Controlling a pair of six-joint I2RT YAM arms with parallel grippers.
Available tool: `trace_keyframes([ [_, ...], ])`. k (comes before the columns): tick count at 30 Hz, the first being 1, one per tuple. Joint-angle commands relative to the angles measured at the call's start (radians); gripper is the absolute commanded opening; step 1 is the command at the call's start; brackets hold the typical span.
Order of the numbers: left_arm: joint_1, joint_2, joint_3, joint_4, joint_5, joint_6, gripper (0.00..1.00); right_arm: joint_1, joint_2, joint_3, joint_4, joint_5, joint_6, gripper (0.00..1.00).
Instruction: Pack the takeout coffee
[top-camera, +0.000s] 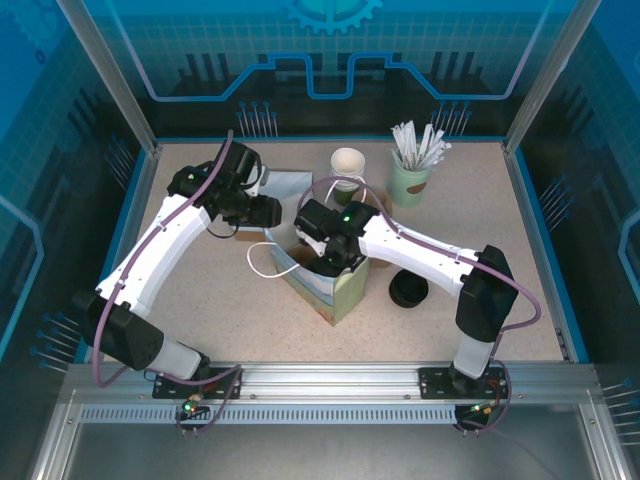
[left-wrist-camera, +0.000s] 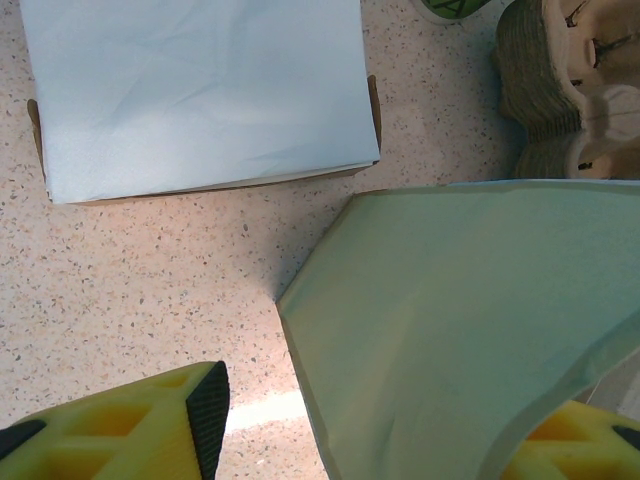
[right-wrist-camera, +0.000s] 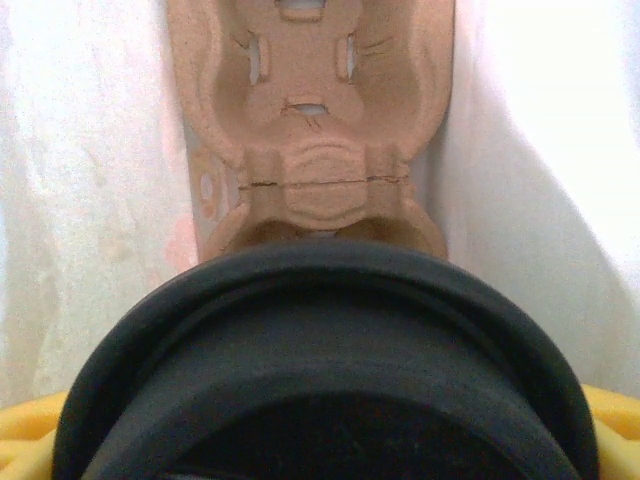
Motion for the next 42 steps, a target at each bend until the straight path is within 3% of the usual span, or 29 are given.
trace_keyframes([
  [1, 0.010, 0.011, -0.012, -0.020, -0.014, -0.014, 0.57, -0.016, -0.018, -0.019, -0.005, -0.004, 0.000, 0.79],
  [42, 0.014, 0.018, -0.016, -0.024, -0.028, -0.013, 0.58, -0.038, -0.001, -0.116, 0.036, -0.012, -0.024, 0.79],
])
